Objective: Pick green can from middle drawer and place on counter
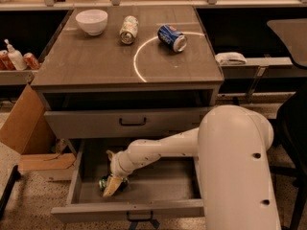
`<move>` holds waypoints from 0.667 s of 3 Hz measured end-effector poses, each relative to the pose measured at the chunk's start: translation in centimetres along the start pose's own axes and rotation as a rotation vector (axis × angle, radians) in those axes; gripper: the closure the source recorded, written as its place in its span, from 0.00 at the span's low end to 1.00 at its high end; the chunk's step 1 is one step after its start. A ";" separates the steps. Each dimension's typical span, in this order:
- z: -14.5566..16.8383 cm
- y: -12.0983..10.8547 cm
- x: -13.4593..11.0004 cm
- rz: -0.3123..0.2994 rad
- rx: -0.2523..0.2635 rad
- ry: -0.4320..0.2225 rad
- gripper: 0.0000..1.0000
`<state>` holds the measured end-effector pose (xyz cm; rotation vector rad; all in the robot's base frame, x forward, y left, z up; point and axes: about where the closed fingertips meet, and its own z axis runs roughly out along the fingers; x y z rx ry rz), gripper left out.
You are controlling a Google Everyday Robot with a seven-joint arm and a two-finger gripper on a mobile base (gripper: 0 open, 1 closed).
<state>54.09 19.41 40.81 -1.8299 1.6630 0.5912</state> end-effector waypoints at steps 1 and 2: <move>1.1 -0.2 0.8 -0.010 -0.008 0.012 0.00; 1.7 -0.3 1.4 -0.013 -0.017 0.032 0.00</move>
Offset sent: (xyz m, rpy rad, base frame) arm 0.0105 -0.0012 -0.0304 -0.0601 0.0006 0.0188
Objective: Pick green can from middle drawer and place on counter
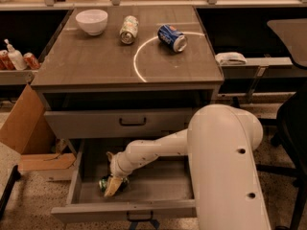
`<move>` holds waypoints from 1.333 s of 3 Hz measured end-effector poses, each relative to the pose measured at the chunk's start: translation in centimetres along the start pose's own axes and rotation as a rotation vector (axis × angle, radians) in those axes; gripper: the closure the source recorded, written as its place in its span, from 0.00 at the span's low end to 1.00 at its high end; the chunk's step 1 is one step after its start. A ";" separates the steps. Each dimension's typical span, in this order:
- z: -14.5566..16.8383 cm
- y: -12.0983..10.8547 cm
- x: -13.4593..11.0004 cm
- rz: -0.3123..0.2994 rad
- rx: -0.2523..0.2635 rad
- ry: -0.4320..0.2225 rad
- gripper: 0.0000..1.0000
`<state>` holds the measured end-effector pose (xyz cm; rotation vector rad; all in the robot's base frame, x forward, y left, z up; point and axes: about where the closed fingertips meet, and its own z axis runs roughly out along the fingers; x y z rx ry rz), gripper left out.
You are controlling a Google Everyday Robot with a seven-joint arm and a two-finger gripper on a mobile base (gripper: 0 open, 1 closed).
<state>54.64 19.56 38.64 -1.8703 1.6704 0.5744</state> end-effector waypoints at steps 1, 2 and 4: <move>0.4 0.1 0.5 0.002 -0.005 0.018 0.00; 0.4 0.3 1.2 0.009 -0.014 0.047 0.00; 0.1 1.2 2.2 0.031 -0.040 0.121 0.19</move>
Offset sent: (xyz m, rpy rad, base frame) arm -0.0005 -0.0170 -0.0160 -0.0852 0.0208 -0.0146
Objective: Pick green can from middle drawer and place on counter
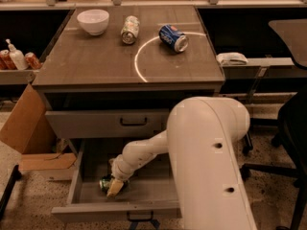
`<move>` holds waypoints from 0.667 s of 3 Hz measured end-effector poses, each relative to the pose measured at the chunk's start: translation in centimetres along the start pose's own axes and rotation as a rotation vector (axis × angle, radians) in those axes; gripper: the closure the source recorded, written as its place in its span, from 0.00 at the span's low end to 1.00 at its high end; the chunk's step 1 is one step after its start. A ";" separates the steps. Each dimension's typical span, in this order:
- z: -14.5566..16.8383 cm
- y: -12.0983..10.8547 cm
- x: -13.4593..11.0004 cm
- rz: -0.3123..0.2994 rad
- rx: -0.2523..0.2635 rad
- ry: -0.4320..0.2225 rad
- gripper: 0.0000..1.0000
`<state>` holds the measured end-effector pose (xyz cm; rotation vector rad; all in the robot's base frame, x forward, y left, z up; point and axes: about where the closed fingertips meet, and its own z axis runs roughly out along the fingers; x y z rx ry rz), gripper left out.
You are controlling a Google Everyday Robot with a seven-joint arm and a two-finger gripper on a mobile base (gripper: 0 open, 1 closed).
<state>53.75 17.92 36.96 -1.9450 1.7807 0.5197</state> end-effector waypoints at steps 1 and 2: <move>-0.1 0.5 -0.1 0.006 -0.015 0.034 0.43; -0.8 0.9 -0.5 0.008 -0.017 0.043 0.64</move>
Offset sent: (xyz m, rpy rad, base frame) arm -0.0150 -0.0030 0.0226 -0.0542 0.0112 -0.0055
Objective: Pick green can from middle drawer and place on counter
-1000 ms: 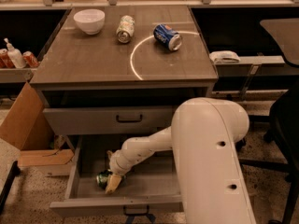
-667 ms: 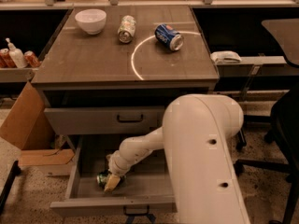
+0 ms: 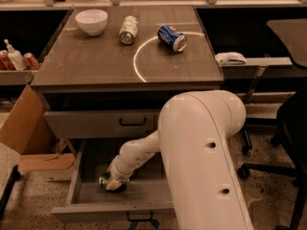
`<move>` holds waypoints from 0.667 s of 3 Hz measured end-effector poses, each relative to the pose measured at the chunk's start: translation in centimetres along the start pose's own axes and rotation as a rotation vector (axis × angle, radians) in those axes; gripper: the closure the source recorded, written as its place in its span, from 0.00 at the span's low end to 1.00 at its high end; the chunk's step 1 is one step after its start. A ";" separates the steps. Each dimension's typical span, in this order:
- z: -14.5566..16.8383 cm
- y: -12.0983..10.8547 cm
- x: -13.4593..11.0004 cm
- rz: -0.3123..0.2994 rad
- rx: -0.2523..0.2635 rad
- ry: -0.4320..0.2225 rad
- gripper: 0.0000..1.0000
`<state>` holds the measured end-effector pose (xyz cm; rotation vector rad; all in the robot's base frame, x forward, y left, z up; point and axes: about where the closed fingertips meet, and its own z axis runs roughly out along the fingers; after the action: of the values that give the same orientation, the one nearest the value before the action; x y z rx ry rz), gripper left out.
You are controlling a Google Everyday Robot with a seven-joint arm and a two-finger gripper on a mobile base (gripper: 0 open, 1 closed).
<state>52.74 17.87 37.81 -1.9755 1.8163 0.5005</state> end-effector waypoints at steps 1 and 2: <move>-1.5 0.5 -0.7 -0.010 0.012 -0.023 0.89; -5.1 1.1 -1.8 -0.058 0.058 -0.106 1.00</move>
Offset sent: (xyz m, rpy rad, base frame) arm -0.0165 -0.0286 0.0840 0.1841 -0.1179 0.0169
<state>51.41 16.64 43.03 -1.9194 1.6863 0.5185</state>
